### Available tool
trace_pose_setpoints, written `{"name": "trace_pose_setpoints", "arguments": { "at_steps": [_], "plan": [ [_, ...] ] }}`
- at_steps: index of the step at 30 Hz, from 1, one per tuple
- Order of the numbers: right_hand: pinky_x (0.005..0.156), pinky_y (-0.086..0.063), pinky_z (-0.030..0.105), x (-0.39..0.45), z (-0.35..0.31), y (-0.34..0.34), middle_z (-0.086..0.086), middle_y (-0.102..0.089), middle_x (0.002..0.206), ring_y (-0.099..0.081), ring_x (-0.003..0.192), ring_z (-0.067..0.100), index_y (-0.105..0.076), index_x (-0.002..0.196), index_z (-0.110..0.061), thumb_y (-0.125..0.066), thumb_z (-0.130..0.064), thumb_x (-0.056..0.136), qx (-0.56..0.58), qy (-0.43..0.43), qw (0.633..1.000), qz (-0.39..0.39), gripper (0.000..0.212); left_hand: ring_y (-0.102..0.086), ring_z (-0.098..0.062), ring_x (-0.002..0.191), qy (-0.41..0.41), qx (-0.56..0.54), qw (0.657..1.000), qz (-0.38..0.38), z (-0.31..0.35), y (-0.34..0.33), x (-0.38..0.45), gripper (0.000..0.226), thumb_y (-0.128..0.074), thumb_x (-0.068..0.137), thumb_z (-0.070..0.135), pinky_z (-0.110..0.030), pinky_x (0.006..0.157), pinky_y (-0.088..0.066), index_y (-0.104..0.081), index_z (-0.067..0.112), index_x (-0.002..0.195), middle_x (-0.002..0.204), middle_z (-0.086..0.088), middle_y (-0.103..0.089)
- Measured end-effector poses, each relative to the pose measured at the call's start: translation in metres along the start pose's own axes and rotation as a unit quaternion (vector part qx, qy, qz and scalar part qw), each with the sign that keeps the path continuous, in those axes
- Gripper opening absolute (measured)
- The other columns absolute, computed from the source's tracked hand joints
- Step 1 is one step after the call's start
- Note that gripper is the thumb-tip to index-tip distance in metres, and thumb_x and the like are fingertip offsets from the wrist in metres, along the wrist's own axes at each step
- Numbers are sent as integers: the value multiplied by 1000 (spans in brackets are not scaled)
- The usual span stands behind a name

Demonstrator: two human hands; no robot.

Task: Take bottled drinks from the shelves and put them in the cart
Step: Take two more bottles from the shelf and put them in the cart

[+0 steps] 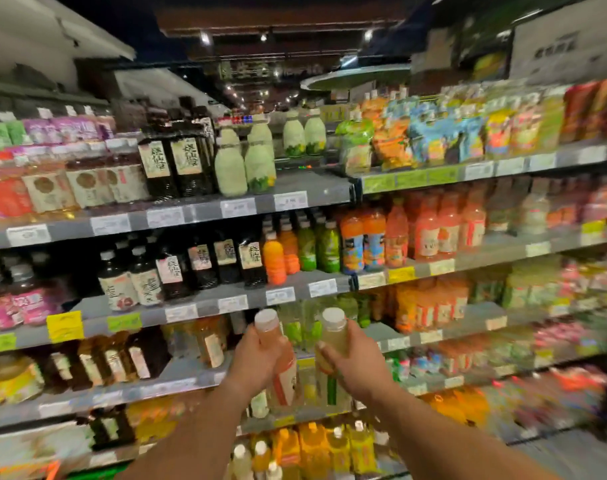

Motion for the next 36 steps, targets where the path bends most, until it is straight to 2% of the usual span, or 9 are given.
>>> {"name": "trace_pose_setpoints", "arguments": {
  "at_steps": [5, 8, 12, 15, 18, 21, 26, 32, 36],
  "plan": [
    [84, -53, 34, -17, 52, 58, -7, -67, 112, -62, 98, 13, -51, 121, -30, -70, -52, 82, -3, -35, 999, 20, 49, -62, -17, 102, -13, 36, 999, -28, 17, -73, -13, 24, -69, 91, 29, -38, 91, -49, -55, 24, 110, 110, 3, -65],
    [84, -52, 33, -24, 78, 87, -6, -66, 113, -62, 99, 14, -52, 124, -28, -72, -46, 82, -11, -58, 998, 34, 49, -63, -18, 100, -21, 49, 998, -46, 29, -110, -13, 19, -69, 90, 29, -36, 88, -49, -56, 26, 104, 105, 3, -66],
    [85, -51, 30, -38, 107, 126, -11, -62, 106, -61, 99, 13, -54, 116, -31, -73, -41, 84, -8, -89, 994, 70, 39, -63, -21, 102, -30, 37, 994, -102, 44, -167, -11, 21, -71, 90, 22, -42, 94, -50, -56, 27, 104, 108, 1, -66],
    [92, -50, 36, -44, 132, 162, -6, -58, 109, -58, 101, 15, -57, 116, -26, -73, -40, 84, -24, -116, 986, 114, 39, -63, -16, 99, -49, 41, 988, -137, 60, -213, -11, 21, -71, 89, 22, -36, 87, -48, -57, 29, 103, 105, 5, -66],
    [89, -48, 33, -51, 160, 205, -5, -56, 109, -56, 104, 18, -57, 114, -24, -70, -45, 86, -50, -139, 979, 138, 38, -62, -14, 97, -69, 50, 981, -173, 79, -266, -16, 21, -71, 89, 20, -35, 86, -47, -57, 31, 101, 104, 6, -65],
    [86, -45, 31, -50, 190, 251, -4, -54, 106, -55, 106, 19, -57, 112, -21, -67, -48, 87, -76, -153, 974, 151, 38, -63, -19, 104, -94, 64, 971, -209, 101, -323, -21, 25, -72, 87, 18, -36, 90, -48, -60, 29, 105, 109, 3, -67],
    [88, -46, 31, -33, 243, 338, -1, -57, 110, -55, 106, 19, -58, 117, -20, -68, -44, 87, -80, -157, 970, 168, 39, -60, -17, 114, -127, 68, 958, -248, 137, -423, -20, 32, -74, 87, 20, -40, 102, -47, -57, 41, 106, 116, 9, -65],
    [89, -48, 35, 10, 301, 424, 0, -60, 112, -59, 104, 21, -57, 116, -18, -68, -41, 88, -103, -156, 973, 138, 38, -59, -20, 115, -82, 46, 963, -251, 160, -517, -12, 34, -70, 91, 16, -47, 106, -45, -53, 33, 114, 122, 2, -63],
    [89, -48, 35, 48, 326, 445, -1, -61, 116, -58, 107, 21, -51, 120, -22, -71, -36, 87, -87, -144, 978, 126, 41, -58, -17, 116, -57, 53, 963, -258, 163, -558, 8, 41, -69, 92, 15, -38, 102, -45, -55, 25, 129, 126, 3, -63]
  ]
}}
Point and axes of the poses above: each hand's wrist, its own x-axis towards the middle knuckle, its own y-axis out of the back of the hand, z = x × y, the point moved 7 cm from there along x, towards the middle knuckle
